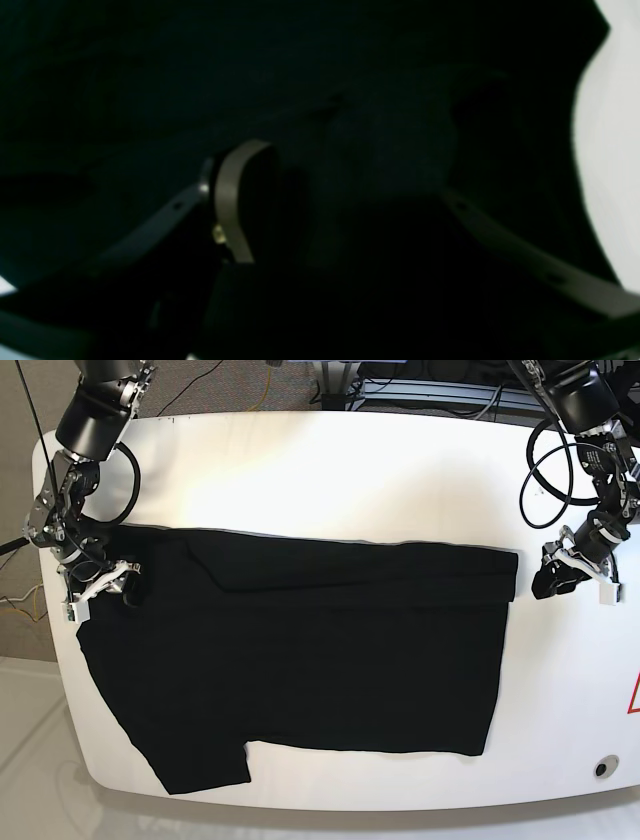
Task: Fold the T-shirt properly
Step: 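Hold the folded collar edge taut between both grippers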
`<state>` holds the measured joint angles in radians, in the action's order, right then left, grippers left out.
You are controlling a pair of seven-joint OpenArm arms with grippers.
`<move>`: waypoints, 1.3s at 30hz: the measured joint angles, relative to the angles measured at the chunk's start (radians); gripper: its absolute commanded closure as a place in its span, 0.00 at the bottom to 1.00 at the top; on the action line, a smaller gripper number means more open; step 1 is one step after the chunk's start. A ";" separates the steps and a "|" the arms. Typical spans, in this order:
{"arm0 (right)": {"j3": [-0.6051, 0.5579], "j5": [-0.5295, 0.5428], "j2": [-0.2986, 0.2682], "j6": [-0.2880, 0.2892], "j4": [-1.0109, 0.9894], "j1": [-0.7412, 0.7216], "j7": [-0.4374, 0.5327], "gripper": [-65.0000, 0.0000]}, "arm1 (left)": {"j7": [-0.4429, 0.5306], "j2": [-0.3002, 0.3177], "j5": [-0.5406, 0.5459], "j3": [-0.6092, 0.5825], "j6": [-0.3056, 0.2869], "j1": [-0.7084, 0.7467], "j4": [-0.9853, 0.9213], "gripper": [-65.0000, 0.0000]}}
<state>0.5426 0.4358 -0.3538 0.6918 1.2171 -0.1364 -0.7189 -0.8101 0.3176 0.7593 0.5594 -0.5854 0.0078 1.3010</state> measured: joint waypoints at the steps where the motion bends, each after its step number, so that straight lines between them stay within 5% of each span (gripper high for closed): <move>1: 0.018 0.014 0.003 0.000 0.032 0.016 -0.005 0.48 | -0.011 0.003 0.002 0.000 0.000 0.000 0.000 0.53; 15: 0.334 0.009 -0.012 -0.013 0.250 0.195 0.010 0.47 | -0.020 -0.005 -0.008 0.003 -0.019 0.009 0.007 0.64; 26: 0.344 -0.003 0.043 0.008 0.190 0.208 0.113 0.47 | -0.023 -0.034 -0.007 0.006 -0.013 0.017 -0.002 0.55; 39: 0.383 -0.008 0.028 -0.003 0.060 0.197 0.059 0.46 | -0.012 -0.065 -0.004 -0.012 -0.014 0.063 0.007 0.53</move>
<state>0.9257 0.4274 -0.3256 0.6888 1.2766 0.0605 -0.6598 -0.8219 0.2527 0.7555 0.5476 -0.5991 0.0711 1.3079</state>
